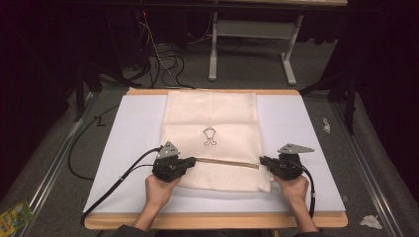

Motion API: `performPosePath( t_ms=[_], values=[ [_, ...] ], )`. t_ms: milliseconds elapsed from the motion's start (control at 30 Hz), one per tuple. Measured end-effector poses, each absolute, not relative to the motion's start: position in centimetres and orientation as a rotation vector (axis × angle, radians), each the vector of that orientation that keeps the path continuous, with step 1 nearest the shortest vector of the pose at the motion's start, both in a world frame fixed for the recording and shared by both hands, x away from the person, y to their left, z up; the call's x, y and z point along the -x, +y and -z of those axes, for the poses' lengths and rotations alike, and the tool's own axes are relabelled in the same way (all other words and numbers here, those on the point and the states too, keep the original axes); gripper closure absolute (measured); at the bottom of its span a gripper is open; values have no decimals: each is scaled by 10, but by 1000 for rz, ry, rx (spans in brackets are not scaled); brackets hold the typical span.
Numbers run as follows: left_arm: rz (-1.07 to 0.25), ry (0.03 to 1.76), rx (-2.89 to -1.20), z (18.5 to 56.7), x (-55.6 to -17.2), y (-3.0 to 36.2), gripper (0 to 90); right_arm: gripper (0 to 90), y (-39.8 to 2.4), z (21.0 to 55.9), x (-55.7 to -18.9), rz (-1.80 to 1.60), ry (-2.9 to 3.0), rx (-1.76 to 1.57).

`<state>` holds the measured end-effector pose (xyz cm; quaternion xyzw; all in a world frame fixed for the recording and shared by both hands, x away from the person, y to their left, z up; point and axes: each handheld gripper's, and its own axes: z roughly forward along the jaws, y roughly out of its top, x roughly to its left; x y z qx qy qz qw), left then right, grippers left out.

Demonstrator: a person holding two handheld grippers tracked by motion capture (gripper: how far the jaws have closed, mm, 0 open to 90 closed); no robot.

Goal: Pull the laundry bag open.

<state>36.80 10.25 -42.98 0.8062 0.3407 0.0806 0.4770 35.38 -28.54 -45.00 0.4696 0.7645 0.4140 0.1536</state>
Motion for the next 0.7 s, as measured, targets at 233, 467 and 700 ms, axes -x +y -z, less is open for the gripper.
performPosePath(
  t_ms=[233,467,700],
  values=[
    [-209,836,-1969,428,-367,107,870,885,-285,450,-354,-1185,2192,-1355],
    [-215,858,-1950,428,-367,116,870,885,-286,450,-354,-1186,2191,-1356],
    [-228,873,-1940,427,-366,124,869,885,-286,450,-354,-1186,2193,-1354]
  ],
)
